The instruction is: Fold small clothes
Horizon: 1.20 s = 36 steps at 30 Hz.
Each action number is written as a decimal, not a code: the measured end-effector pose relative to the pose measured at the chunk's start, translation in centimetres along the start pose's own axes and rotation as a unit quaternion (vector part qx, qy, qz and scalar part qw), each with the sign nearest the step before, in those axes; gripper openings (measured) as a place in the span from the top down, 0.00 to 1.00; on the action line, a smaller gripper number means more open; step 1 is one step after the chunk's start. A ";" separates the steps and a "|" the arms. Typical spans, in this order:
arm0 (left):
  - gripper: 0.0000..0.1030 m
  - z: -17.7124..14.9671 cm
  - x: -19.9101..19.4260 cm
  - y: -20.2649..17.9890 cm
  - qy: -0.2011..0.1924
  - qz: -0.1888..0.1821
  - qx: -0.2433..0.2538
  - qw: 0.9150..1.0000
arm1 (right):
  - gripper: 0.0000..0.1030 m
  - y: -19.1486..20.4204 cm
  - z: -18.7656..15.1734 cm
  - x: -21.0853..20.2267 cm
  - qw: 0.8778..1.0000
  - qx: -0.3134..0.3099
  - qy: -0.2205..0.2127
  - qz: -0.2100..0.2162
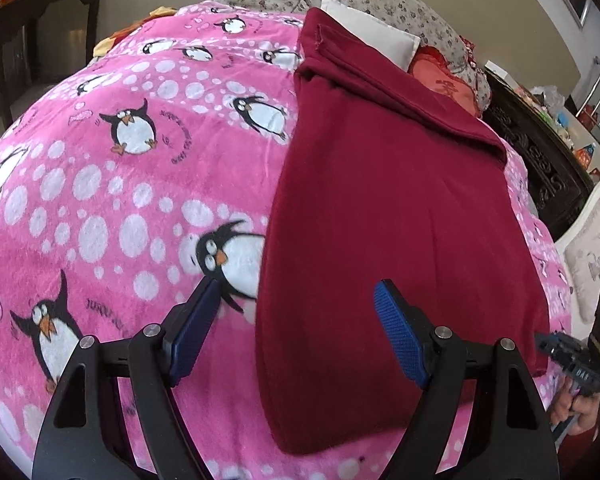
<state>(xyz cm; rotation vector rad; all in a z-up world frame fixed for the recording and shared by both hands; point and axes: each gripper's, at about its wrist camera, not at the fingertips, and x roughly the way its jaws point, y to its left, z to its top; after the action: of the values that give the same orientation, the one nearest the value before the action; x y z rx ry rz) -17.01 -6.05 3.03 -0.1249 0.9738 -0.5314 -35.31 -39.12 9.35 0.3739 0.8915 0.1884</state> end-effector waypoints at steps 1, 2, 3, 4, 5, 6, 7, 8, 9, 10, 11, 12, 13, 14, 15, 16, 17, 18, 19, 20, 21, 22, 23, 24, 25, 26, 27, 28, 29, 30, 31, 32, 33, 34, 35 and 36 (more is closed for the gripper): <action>0.22 -0.1 -0.2 0.0 0.003 -0.004 0.001 1.000 | 0.88 -0.4 0.0 -0.8 1.000 0.010 -0.009 0.009; 0.22 -0.3 -0.3 0.0 0.006 -0.006 0.001 1.000 | 0.88 -0.9 0.0 -1.6 1.000 0.016 -0.018 0.011; 0.22 -0.5 -0.4 0.2 0.008 -0.005 -0.002 1.000 | 0.88 -1.1 -0.2 -1.9 1.000 0.018 -0.018 0.009; 0.22 -0.7 -0.4 0.3 0.009 -0.005 -0.005 1.000 | 0.88 -1.5 -0.4 -2.0 1.000 0.021 -0.016 0.007; 0.22 -1.0 -0.4 0.3 0.007 -0.003 -0.004 1.000 | 0.88 -1.8 -0.7 -1.8 1.000 0.028 -0.009 0.009; 0.22 -1.1 -0.4 0.1 0.005 0.001 -0.001 1.000 | 0.87 -2.0 -1.0 -1.4 0.999 0.037 -0.002 0.014; 0.22 -1.3 -0.4 -0.1 0.005 0.007 0.005 1.000 | 0.86 -2.3 -1.3 -1.0 0.998 0.052 -0.003 0.022; 0.22 -1.5 -0.3 -0.6 0.011 0.017 0.016 1.000 | 0.84 -2.6 -1.5 -1.0 0.997 0.064 -0.010 0.034; 0.21 -1.5 -0.2 -0.8 0.014 0.022 0.024 0.999 | 0.78 -2.9 -1.5 -1.0 0.996 0.074 -0.014 0.046; 0.20 -1.7 -0.1 -1.4 0.023 0.031 0.041 0.998 | 0.69 -3.0 -1.7 -1.0 0.995 0.078 -0.014 0.057; 0.17 -1.7 0.0 -1.6 0.029 0.035 0.053 0.998 | 0.65 -3.1 -1.7 -1.1 0.994 0.080 -0.014 0.072; 0.16 -1.7 0.2 -1.9 0.035 0.039 0.067 0.996 | 0.60 -3.0 -1.7 -1.1 0.994 0.076 -0.013 0.080; 0.15 -1.8 0.4 -2.1 0.040 0.045 0.079 0.995 | 0.59 -2.8 -1.7 -1.1 0.994 0.072 -0.011 0.080; 0.14 -1.9 0.6 -2.3 0.042 0.051 0.087 0.994 | 0.59 -2.4 -1.7 -0.9 0.995 0.063 -0.006 0.073; 0.14 -2.0 0.8 -2.5 0.043 0.058 0.091 0.993 | 0.59 -2.1 -1.5 -0.7 0.996 0.054 0.001 0.065; 0.14 -2.0 0.9 -2.7 0.046 0.063 0.092 0.993 | 0.59 -1.8 -1.3 -0.9 0.997 0.049 0.006 0.061; 0.14 -1.9 1.0 -2.6 0.048 0.062 0.091 0.993 | 0.59 -1.6 -1.2 -1.0 0.997 0.043 0.013 0.058; 0.14 -1.8 1.0 -2.5 0.049 0.057 0.088 0.993 | 0.58 -1.6 -1.1 -1.1 0.997 0.039 0.017 0.058; 0.14 -1.7 0.9 -2.3 0.048 0.045 0.081 0.994 | 0.57 -1.6 -1.0 -1.2 0.997 0.038 0.019 0.061; 0.14 -1.7 1.0 -2.2 0.047 0.038 0.077 0.995 | 0.57 -1.9 -1.0 -1.1 0.997 0.044 0.018 0.066; 0.14 -1.6 1.0 -2.0 0.045 0.032 0.072 0.996 | 0.57 -2.2 -1.0 -0.8 0.996 0.049 0.018 0.071; 0.14 -1.6 1.0 -1.8 0.041 0.025 0.066 0.997 | 0.57 -2.5 -1.2 -0.7 0.995 0.057 0.014 0.078; 0.14 -1.7 0.9 -2.0 0.038 0.024 0.066 0.997 | 0.57 -2.6 -1.2 -0.5 0.994 0.061 0.005 0.087; 0.15 -1.8 0.9 -2.1 0.035 0.026 0.070 0.997 | 0.57 -2.6 -1.2 -0.5 0.994 0.060 0.001 0.092; 0.24 -1.8 0.8 -2.3 0.033 0.030 0.075 0.996 | 0.57 -2.5 -1.1 -0.4 0.994 0.054 0.001 0.094; 0.37 -1.9 0.7 -2.6 0.031 0.033 0.080 0.996 | 0.57 -2.1 -0.9 -0.2 0.995 0.043 0.004 0.093; 0.43 -1.9 0.6 -2.7 0.031 0.032 0.085 0.995 | 0.62 -1.9 -0.8 -0.3 0.995 0.036 0.007 0.095; 0.55 -2.0 0.5 -2.8 0.032 0.023 0.088 0.995 | 0.71 -1.8 -0.7 -0.3 0.995 0.027 0.010 0.099; 0.63 -2.0 0.5 -2.7 0.034 0.015 0.087 0.995 | 0.75 -1.7 -0.6 -0.2 0.994 0.024 0.013 0.109; 0.67 -1.9 0.4 -2.7 0.035 0.011 0.084 0.996 | 0.79 -1.9 -0.5 0.0 0.992 0.032 0.014 0.123; 0.75 -1.9 0.4 -2.5 0.036 0.007 0.080 0.996 | 0.82 -2.1 -0.5 0.1 0.990 0.043 0.012 0.134; 0.86 -1.7 0.4 -2.4 0.041 -0.004 0.074 0.996 | 0.84 -2.2 -0.3 0.3 0.988 0.049 0.011 0.143; 0.88 -1.5 0.3 -2.2 0.048 -0.019 0.065 0.997 | 0.86 -2.2 -0.2 0.3 0.987 0.054 0.007 0.149; 0.89 -1.3 0.2 -2.1 0.051 -0.029 0.057 0.997 | 0.87 -2.3 0.0 0.2 0.985 0.059 0.001 0.159; 0.90 -1.0 0.0 -2.1 0.054 -0.038 0.051 0.997 | 0.87 -2.3 0.5 -0.2 0.981 0.066 -0.011 0.182; 0.90 -0.7 -0.1 -2.1 0.056 -0.045 0.050 0.996 | 0.87 -2.4 0.7 -0.5 0.978 0.069 -0.018 0.197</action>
<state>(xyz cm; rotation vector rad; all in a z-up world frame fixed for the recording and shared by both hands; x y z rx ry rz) -18.40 -7.76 3.43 -0.0508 1.0523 -0.6744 -35.03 -41.69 9.19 0.6809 0.7900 0.4839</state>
